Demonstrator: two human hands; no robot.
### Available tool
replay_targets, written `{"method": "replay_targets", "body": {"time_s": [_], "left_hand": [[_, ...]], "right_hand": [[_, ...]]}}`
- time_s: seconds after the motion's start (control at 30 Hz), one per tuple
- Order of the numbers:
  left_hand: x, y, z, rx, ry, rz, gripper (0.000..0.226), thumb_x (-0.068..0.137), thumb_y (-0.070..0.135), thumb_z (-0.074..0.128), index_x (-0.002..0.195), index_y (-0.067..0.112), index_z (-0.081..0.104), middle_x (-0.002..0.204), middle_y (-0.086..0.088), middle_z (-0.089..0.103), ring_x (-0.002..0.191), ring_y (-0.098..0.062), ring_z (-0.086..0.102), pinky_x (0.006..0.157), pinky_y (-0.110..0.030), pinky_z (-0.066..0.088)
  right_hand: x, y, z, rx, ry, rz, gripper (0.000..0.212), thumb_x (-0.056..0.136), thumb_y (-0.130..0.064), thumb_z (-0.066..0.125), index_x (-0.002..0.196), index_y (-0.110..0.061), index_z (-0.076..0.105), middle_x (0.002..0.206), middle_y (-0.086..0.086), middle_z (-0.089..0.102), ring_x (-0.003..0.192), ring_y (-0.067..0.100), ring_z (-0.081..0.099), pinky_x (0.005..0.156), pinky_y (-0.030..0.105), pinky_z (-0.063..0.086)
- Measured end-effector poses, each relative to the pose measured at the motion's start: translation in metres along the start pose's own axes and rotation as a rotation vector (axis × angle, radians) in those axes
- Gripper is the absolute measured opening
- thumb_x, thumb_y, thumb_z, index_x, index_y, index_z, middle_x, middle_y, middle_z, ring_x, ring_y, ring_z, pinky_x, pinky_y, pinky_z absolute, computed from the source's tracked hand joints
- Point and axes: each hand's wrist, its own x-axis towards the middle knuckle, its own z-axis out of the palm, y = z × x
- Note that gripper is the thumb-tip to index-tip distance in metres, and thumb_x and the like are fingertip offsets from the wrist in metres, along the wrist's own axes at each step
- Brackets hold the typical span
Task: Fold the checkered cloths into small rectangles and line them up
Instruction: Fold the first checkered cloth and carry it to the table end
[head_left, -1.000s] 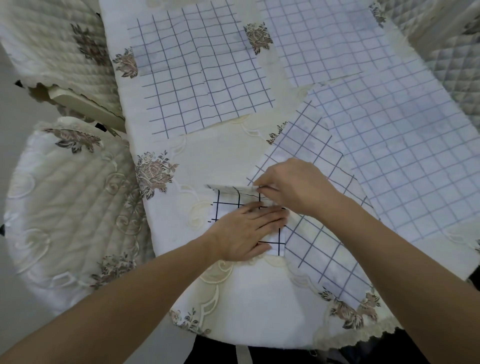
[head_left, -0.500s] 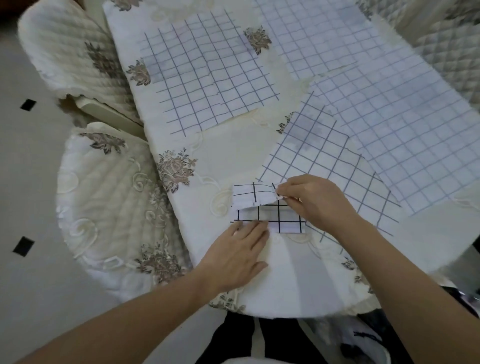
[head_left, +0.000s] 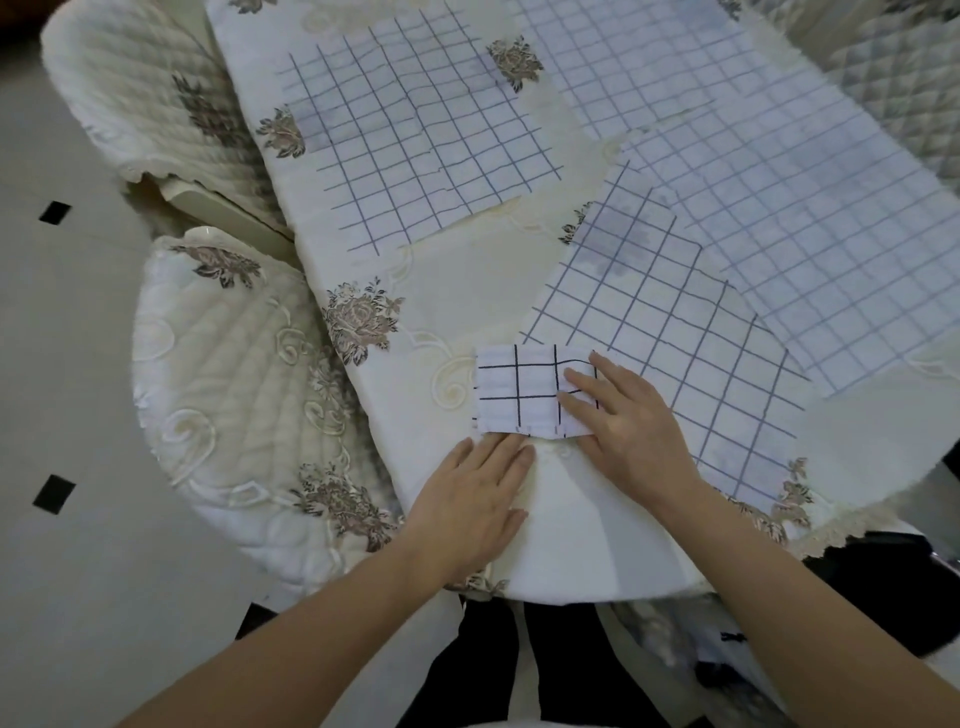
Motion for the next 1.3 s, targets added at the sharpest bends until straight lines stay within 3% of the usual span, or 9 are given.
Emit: {"method": "replay_targets", "body": {"time_s": [0.1,0.2,0.3,0.43,0.53,0.67,0.83,1.0,1.3], "left_hand": [[0.003,-0.005,-0.002,-0.048,0.041,0.002,0.063,0.084,0.040,0.059,0.140,0.012,0.050,0.145,-0.008,0.051,0.132,-0.025,0.049,0.104,-0.043,0.047],[0.011,-0.005,-0.011,-0.118,0.159,-0.013,0.041,0.087,0.031,0.046,0.119,0.010,0.062,0.122,-0.007,0.064,0.110,-0.026,0.060,0.086,-0.041,0.056],[0.021,-0.006,-0.025,-0.112,0.348,-0.054,0.024,0.086,0.022,0.047,0.100,0.011,0.064,0.100,-0.005,0.064,0.092,-0.026,0.057,0.071,-0.039,0.051],[0.051,-0.016,-0.030,-0.065,0.392,-0.089,0.037,0.091,0.027,0.052,0.125,0.014,0.058,0.138,-0.008,0.052,0.127,-0.026,0.048,0.100,-0.039,0.041],[0.077,-0.031,-0.021,-0.036,0.257,-0.057,0.054,0.100,0.035,0.038,0.151,0.017,0.037,0.163,-0.005,0.025,0.151,-0.022,0.021,0.121,-0.045,0.023],[0.090,-0.043,0.002,0.056,0.128,-0.012,0.063,0.105,0.048,0.026,0.159,0.019,0.013,0.167,-0.003,0.004,0.154,-0.020,0.000,0.122,-0.049,0.017],[0.091,-0.045,0.009,0.060,0.134,-0.020,0.066,0.104,0.053,0.018,0.160,0.018,0.008,0.167,-0.003,0.001,0.154,-0.019,-0.003,0.122,-0.051,0.015],[0.092,-0.046,0.010,0.071,0.133,-0.013,0.066,0.104,0.053,0.020,0.159,0.018,0.010,0.167,-0.004,0.002,0.154,-0.019,-0.001,0.122,-0.052,0.016],[0.093,-0.046,0.010,0.074,0.152,-0.001,0.066,0.104,0.052,0.021,0.159,0.017,0.011,0.167,-0.005,0.004,0.154,-0.021,0.000,0.121,-0.053,0.018]], "right_hand": [[-0.007,0.000,0.009,0.008,-0.012,0.015,0.051,0.082,-0.008,0.074,0.132,-0.010,0.062,0.143,0.011,0.056,0.141,0.034,0.042,0.111,0.051,0.039],[-0.010,0.002,0.015,0.031,-0.005,0.024,0.062,0.080,0.002,0.072,0.138,-0.012,0.057,0.146,0.009,0.054,0.142,0.032,0.041,0.110,0.050,0.040],[-0.011,0.003,0.018,0.049,-0.012,0.018,0.064,0.078,0.007,0.070,0.138,-0.011,0.057,0.145,0.008,0.054,0.141,0.032,0.042,0.108,0.051,0.043],[-0.009,0.006,0.023,0.087,-0.026,0.036,0.066,0.079,0.008,0.064,0.141,-0.013,0.055,0.148,0.005,0.052,0.143,0.031,0.040,0.107,0.050,0.044],[-0.007,0.009,0.027,0.139,-0.022,0.048,0.067,0.080,0.008,0.062,0.143,-0.014,0.052,0.149,0.002,0.050,0.144,0.028,0.038,0.104,0.049,0.046],[-0.005,0.013,0.028,0.201,0.004,0.085,0.071,0.080,0.002,0.072,0.145,-0.013,0.049,0.153,0.009,0.045,0.145,0.028,0.036,0.109,0.045,0.044],[-0.002,0.020,0.017,0.319,0.004,0.277,0.079,0.078,-0.035,0.077,0.147,-0.014,0.046,0.149,0.012,0.043,0.135,0.027,0.044,0.100,0.035,0.046],[0.014,0.048,0.019,0.321,0.090,0.379,0.060,0.081,-0.008,0.077,0.137,-0.013,0.058,0.119,0.007,0.058,0.107,0.022,0.052,0.083,0.033,0.050],[0.057,0.098,0.003,0.489,-0.156,0.339,0.015,0.084,-0.017,0.078,0.099,-0.018,0.076,0.088,-0.009,0.063,0.079,0.011,0.061,0.073,0.028,0.053]]}}
